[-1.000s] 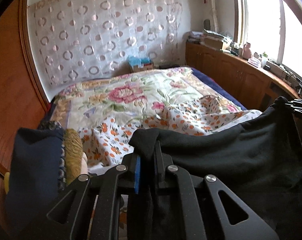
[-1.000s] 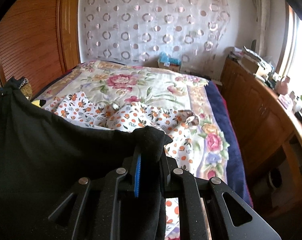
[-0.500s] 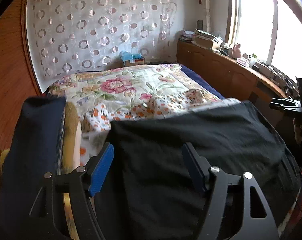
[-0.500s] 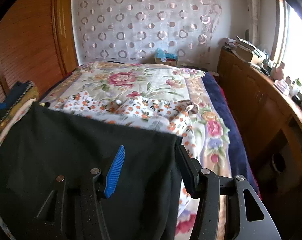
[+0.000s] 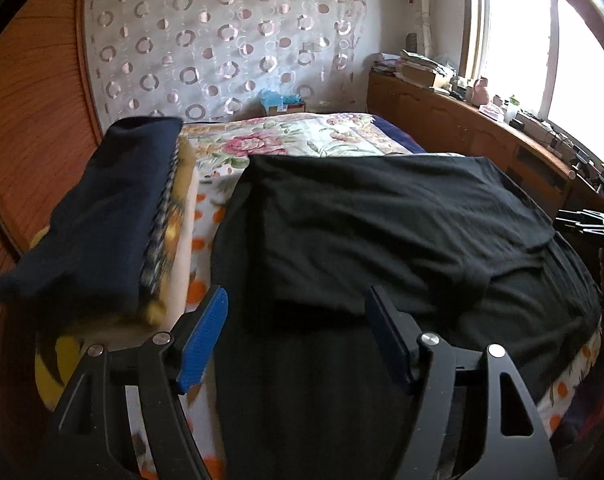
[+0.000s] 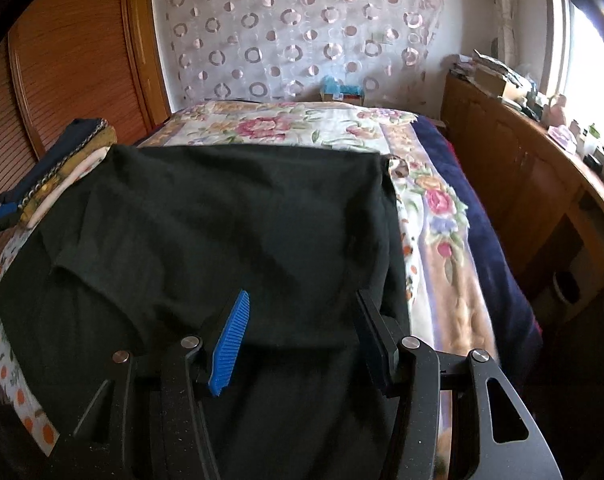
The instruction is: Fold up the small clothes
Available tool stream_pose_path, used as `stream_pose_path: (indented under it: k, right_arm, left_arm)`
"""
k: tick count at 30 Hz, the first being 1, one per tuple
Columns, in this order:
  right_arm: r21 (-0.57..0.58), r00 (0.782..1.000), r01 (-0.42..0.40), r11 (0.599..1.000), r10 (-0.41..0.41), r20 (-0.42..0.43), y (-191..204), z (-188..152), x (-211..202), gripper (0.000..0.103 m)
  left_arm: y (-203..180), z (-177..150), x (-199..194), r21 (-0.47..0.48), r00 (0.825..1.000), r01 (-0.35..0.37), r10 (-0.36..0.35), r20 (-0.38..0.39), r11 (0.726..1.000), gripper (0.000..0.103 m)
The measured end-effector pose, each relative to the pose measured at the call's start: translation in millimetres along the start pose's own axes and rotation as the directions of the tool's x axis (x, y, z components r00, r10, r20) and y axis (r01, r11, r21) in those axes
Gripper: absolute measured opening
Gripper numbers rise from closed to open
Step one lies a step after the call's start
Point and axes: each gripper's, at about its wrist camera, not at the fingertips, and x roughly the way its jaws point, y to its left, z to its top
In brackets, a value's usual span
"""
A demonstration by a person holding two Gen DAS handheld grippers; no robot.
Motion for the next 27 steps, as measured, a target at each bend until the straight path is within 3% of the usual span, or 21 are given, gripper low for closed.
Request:
stream_pose_path:
  k: [4,8,13,21,27]
  right_arm:
    - [-0.008,1.0,-0.003,1.0,0.003,-0.017,6,-10,-7,0.055]
    - [-0.034,0.998,0.058,0.998,-0.059,-0.013,12,-18,-17,0.055]
    - [0.035,0.998,0.059,0.998,-0.059,0.013,-6,-35,-45,0.055]
    - [0.042,0.995,0.096,0.995,-0.096,0.022,-6,-53,-68,0.055]
    - [0.041,0.996,0.075,0.996,-0.076,0.036,8,-57,-61,0.055]
  left_arm:
    - [7,-22,-17,-0.027,1.0,-0.021,0.021,-0.005,0.999,0.072]
    - [15,-49,-34,-0.046,0.999,-0.051,0.05,-0.021,0.998,0.072]
    - [23,-80,-49,-0.085,0.997,-0.063,0.059,-0.055,0.994,0.072]
    - [17,-117,-60,-0.077,0.996,-0.024,0.017,-0.091,0.997,0.071]
    - [9,-123,-52,-0.055,0.994,-0.009,0.003,-0.109,0.998,0.035]
